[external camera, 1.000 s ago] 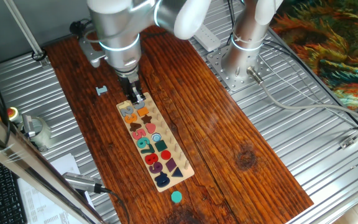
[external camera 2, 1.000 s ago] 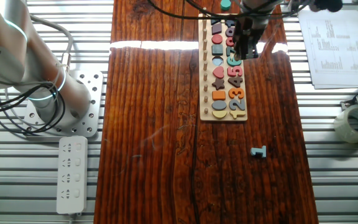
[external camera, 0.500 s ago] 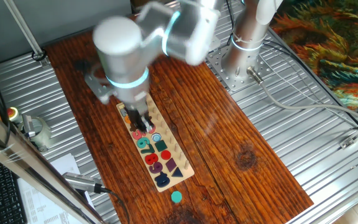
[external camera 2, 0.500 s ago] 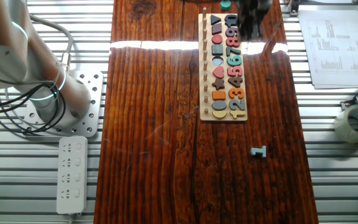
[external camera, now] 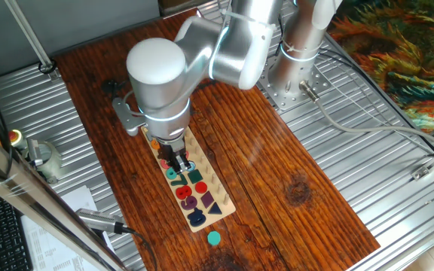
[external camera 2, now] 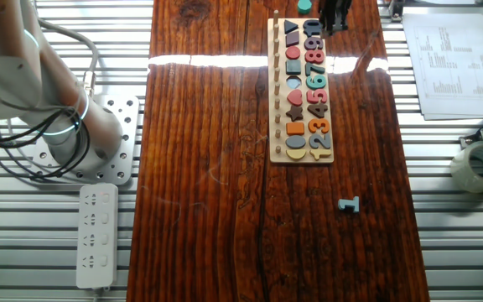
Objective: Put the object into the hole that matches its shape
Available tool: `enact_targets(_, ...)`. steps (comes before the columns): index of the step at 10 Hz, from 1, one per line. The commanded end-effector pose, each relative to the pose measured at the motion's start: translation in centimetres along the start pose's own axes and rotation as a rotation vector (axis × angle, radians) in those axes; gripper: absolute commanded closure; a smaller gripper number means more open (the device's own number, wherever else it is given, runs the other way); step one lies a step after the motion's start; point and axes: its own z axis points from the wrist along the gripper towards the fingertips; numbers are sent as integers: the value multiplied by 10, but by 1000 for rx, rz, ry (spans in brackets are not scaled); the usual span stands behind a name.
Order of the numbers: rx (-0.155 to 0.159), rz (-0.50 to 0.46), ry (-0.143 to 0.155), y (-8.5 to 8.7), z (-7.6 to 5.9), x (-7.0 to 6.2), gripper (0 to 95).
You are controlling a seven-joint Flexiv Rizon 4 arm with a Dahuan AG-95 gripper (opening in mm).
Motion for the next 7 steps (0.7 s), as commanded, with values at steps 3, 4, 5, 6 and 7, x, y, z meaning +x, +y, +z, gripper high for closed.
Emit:
enact_targets(3, -15, -159, 20, -1, 0, 0, 950)
enact_targets(4, -22, -139, 15, 9, 3, 1, 950)
enact_targets(5, -23, -126, 14, 13, 4, 0, 950)
enact_targets(6, -26, -84, 13, 35, 5, -4, 760)
enact_targets(7, -27, -62, 14, 51, 6, -5, 570)
